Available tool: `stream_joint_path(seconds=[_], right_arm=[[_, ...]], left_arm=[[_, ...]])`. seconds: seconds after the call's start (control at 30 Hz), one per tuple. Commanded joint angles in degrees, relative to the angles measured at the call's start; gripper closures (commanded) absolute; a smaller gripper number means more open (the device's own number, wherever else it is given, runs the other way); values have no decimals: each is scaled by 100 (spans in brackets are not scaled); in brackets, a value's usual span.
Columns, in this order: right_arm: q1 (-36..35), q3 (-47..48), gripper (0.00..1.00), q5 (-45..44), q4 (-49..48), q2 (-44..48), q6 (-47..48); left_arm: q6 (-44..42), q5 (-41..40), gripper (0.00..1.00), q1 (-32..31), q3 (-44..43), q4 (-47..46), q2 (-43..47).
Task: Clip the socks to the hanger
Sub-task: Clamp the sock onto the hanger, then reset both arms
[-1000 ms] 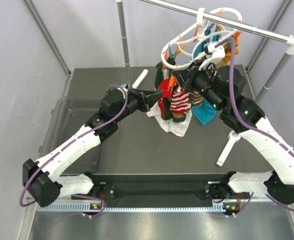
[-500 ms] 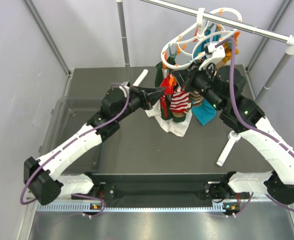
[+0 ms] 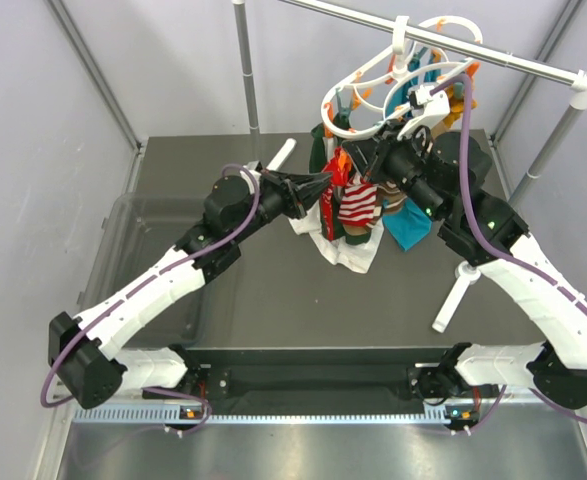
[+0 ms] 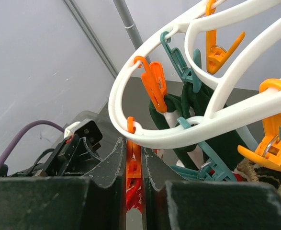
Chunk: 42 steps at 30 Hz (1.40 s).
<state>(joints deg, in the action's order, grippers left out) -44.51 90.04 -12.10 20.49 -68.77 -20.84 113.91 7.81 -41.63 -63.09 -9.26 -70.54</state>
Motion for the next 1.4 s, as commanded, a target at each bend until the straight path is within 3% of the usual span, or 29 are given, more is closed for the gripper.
stream_joint_path(seconds=[0.0,0.77,0.93,0.97,1.2,1.37], right_arm=[[-49,-30,92,260,-168,13,-69],[-31,-21,51,217,-80,268,-69],[-49,-13,38,208,-1,399,-43],[-49,-21,36,199,25,426,-34],[-49,102,18,321,508,654,194],[-40,58,4,428,1114,1041,501]], left_arm=[[633,-105,100,-47,-300,-525,5],[668,-157,98,-91,-169,-638,-100],[607,-298,75,-83,-63,-797,-109],[580,-289,63,-91,-63,-849,-109],[299,-456,17,-82,121,-684,84],[-438,-491,1,-82,139,45,330]])
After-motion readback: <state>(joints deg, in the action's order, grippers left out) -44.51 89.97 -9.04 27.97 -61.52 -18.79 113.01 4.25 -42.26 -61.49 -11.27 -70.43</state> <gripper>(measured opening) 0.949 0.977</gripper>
